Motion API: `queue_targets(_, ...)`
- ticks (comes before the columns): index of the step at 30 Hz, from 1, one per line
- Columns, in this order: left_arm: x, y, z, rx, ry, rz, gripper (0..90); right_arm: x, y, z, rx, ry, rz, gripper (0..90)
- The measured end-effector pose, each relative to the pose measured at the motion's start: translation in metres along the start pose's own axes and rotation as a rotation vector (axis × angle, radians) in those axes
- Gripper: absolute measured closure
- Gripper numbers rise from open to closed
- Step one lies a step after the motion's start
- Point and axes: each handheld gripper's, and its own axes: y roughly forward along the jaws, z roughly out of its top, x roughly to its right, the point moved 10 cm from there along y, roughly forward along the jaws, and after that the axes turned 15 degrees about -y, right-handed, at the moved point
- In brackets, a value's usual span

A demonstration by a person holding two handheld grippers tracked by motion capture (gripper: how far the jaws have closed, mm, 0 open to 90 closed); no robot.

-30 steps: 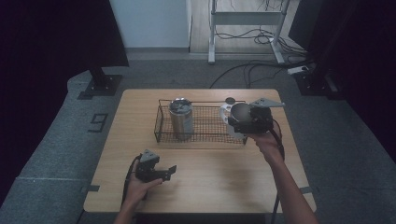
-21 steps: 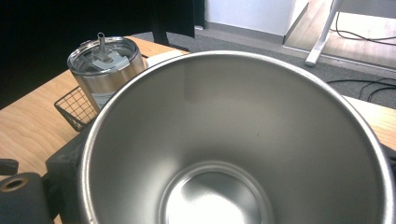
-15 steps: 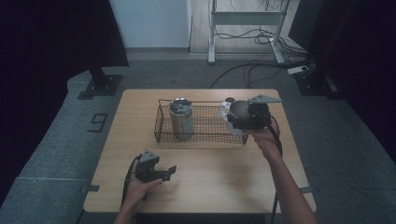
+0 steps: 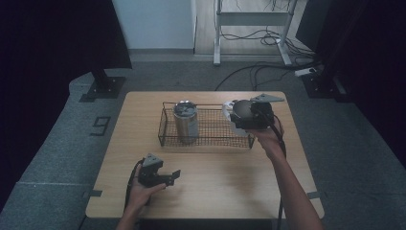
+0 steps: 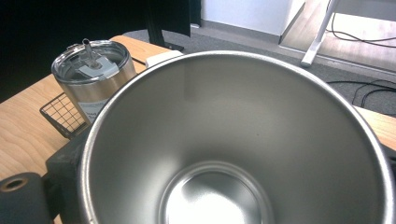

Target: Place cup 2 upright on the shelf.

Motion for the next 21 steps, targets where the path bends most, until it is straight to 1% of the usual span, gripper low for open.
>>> queue_targets(3, 0.0, 0.0, 0.0, 0.001, -0.002, -0.001, 12.7, 0.0, 0.002, 0.0, -0.001, -0.003, -0.002, 6.1)
queue_targets(6, 0.001, 0.0, 0.0, -0.001, 0.006, -0.001, 12.7, 0.001, 0.006, 0.001, -0.002, -0.002, -0.004, 6.1)
queue_targets(11, 0.001, 0.0, 0.0, -0.001, 0.008, 0.0, 12.7, 0.003, 0.012, 0.001, -0.013, 0.001, -0.006, 6.1)
queue_targets(21, 0.0, -0.002, 0.0, 0.002, 0.004, 0.003, 12.8, 0.007, 0.019, 0.001, -0.018, 0.007, -0.015, 6.1)
